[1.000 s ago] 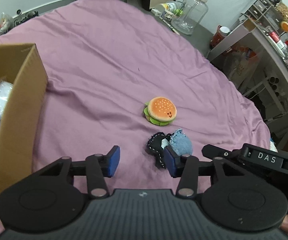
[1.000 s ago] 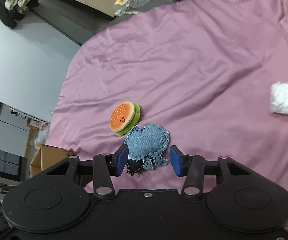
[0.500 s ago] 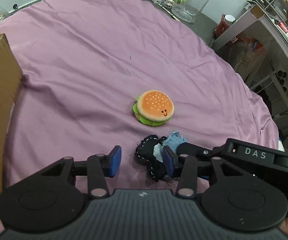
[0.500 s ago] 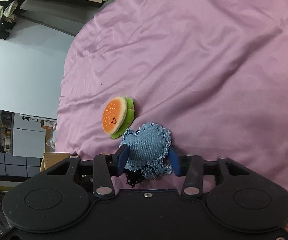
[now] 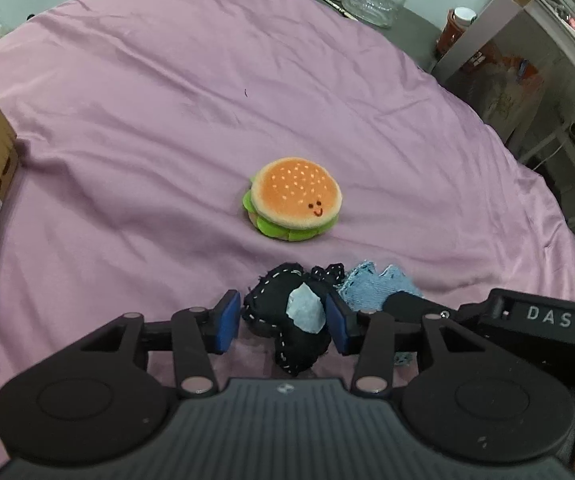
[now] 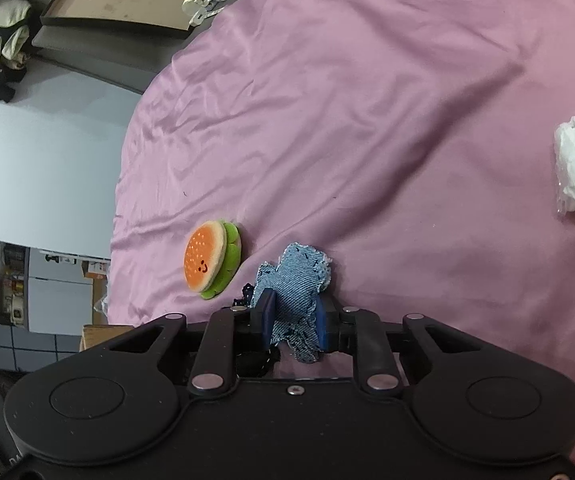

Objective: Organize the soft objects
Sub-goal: 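Carry the black plush and denim plush with both tools over the cardboard box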

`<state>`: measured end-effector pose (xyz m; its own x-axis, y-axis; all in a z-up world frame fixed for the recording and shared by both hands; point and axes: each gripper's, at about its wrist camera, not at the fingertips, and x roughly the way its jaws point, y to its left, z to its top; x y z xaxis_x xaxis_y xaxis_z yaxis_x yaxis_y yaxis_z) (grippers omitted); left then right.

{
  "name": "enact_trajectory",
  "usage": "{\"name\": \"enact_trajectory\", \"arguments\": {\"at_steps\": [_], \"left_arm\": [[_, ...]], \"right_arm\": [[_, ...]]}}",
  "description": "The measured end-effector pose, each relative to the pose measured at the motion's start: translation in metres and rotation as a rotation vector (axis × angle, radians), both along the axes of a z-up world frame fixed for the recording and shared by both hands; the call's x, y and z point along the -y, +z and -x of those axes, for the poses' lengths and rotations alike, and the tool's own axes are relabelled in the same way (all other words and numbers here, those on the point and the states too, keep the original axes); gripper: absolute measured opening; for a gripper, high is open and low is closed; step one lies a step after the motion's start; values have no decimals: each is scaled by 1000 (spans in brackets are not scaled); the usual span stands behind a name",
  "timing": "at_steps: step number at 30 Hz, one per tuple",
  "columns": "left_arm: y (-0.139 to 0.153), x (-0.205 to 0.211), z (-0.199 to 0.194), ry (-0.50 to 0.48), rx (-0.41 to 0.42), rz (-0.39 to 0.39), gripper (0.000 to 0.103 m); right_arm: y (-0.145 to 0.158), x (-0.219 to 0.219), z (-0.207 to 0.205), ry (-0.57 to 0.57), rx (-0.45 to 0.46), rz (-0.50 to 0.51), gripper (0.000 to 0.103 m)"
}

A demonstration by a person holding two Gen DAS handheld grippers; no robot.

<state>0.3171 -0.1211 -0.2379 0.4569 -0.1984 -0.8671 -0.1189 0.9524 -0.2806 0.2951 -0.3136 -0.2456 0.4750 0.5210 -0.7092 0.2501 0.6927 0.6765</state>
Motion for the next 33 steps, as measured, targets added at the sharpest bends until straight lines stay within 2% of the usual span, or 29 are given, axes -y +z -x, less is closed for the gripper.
{"name": "enact_trajectory", "arguments": {"at_steps": [1,2,5,7,15,21,33], "left_arm": [[1,1,0,2,3,1,44],[3,2,1,0,4,2,35],[7,0,4,4,-4,19,20],[11,-1,8,7,0,8,19],[36,-19,28,33,16,9,18],[64,-35,47,41,64,5,18],[109,-84,80,97,148,23,18]], "right_arm": [[0,0,0,0,0,0,21],[0,1,1,1,0,1,21],[3,-2,2,10,3,15,21],[5,-2,5,12,6,7,20],[32,-8,22,21,67,36,19],[57,-17,38,6,97,43,19],[117,-61,67,48,194,70,19]]}}
